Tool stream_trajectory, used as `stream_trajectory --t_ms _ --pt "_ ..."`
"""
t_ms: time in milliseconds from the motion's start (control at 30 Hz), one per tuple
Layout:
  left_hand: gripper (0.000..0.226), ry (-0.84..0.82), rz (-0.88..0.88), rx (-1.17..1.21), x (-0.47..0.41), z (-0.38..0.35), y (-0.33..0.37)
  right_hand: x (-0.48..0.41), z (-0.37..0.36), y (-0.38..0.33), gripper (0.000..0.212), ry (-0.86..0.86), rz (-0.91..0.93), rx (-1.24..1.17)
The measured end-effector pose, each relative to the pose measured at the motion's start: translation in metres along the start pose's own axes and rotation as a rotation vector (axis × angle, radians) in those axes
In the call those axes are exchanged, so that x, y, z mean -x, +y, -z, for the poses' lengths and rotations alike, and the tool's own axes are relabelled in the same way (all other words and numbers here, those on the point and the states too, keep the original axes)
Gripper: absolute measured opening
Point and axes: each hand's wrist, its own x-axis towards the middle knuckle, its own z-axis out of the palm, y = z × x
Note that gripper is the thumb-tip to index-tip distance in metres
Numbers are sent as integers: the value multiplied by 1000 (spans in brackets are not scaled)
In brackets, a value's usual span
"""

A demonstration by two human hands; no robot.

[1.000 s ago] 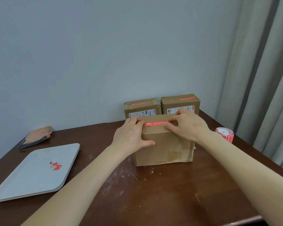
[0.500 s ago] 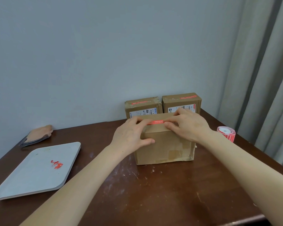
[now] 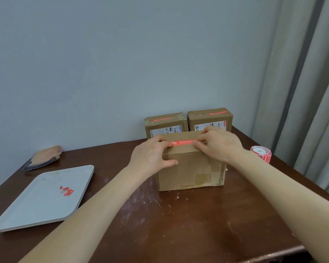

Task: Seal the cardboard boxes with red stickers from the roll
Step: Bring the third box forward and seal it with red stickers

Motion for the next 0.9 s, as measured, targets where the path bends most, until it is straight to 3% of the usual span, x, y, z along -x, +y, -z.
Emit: stream_trajectory --t_ms 167,467,700,900 --pt "63 -6 -38 14 5 0 -6 1 1 1 35 2 -4 6" --pt "63 25 61 164 10 -3 -11 3 -2 8 36 76 11 -64" --pt "72 27 -28 -7 5 -2 -2 8 -4 0 69 -23 149 10" --pt "63 7 -16 6 0 -6 -1 5 -7 -1 62 -47 123 35"
